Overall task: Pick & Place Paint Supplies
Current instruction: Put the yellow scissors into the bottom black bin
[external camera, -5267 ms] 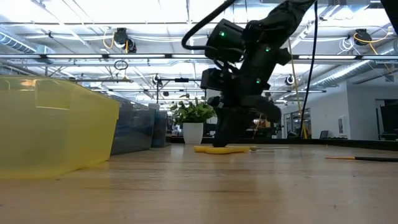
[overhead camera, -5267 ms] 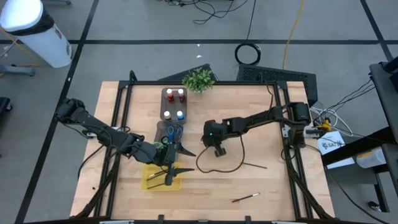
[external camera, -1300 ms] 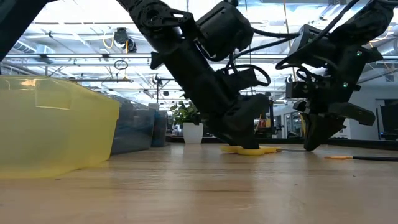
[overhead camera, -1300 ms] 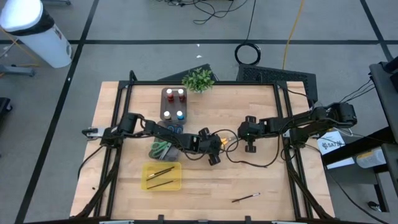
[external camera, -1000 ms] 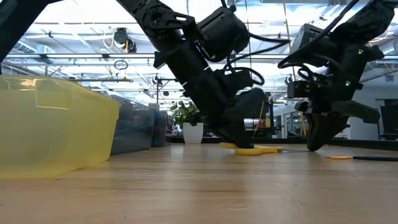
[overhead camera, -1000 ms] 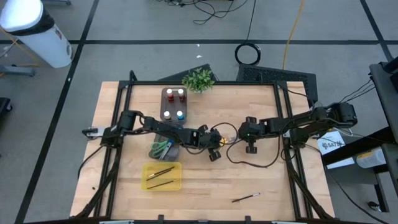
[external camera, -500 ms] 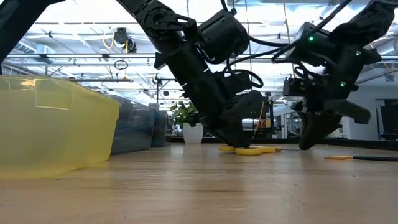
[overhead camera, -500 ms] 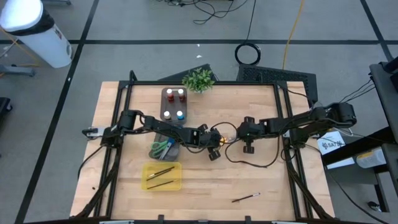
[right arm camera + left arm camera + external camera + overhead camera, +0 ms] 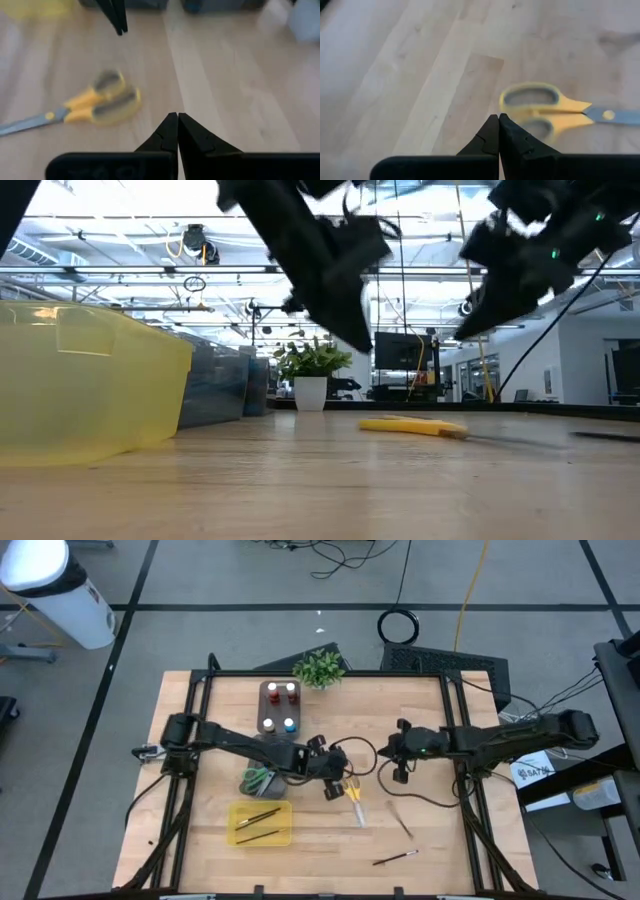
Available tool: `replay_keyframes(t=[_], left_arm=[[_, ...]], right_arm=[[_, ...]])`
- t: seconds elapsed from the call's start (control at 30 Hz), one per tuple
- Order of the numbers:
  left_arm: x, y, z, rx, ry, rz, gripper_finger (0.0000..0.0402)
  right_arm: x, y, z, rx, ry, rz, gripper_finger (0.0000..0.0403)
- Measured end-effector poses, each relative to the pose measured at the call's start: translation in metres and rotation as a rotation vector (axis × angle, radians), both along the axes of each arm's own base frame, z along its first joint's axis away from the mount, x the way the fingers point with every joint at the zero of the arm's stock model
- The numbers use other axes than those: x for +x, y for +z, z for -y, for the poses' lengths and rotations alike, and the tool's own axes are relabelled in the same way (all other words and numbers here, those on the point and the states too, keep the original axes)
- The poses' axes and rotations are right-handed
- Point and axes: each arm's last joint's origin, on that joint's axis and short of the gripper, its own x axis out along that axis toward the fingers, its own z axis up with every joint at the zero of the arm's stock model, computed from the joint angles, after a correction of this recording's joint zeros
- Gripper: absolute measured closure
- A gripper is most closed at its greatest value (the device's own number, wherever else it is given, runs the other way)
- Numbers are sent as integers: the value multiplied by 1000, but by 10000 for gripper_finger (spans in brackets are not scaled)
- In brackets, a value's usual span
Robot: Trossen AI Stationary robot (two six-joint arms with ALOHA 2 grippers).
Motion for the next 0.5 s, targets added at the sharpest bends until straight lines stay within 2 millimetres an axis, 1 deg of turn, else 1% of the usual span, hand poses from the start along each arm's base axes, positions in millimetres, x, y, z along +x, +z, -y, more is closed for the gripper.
replay_keyframes(t=[0.13, 0.23, 0.3, 0.37, 0.43, 0.5], left_arm=[[-11, 25, 12, 41, -48, 22, 401], [-18, 27, 21, 65, -99, -13, 399], [-20, 26, 28, 63, -111, -31, 397], [-22, 26, 38, 44, -120, -18, 397], [-21, 23, 47, 15, -126, -10, 399], [-19, 13, 57, -17, -133, -15, 400]], right_arm=[[-6, 12, -4, 21, 7, 77, 403], [-3, 14, -8, 67, 2, 150, 399], [1, 7, -13, 94, 26, 181, 387], [4, -6, -18, 122, 76, 185, 369], [7, -20, -22, 153, 128, 185, 345], [7, -34, -25, 235, 111, 164, 319]])
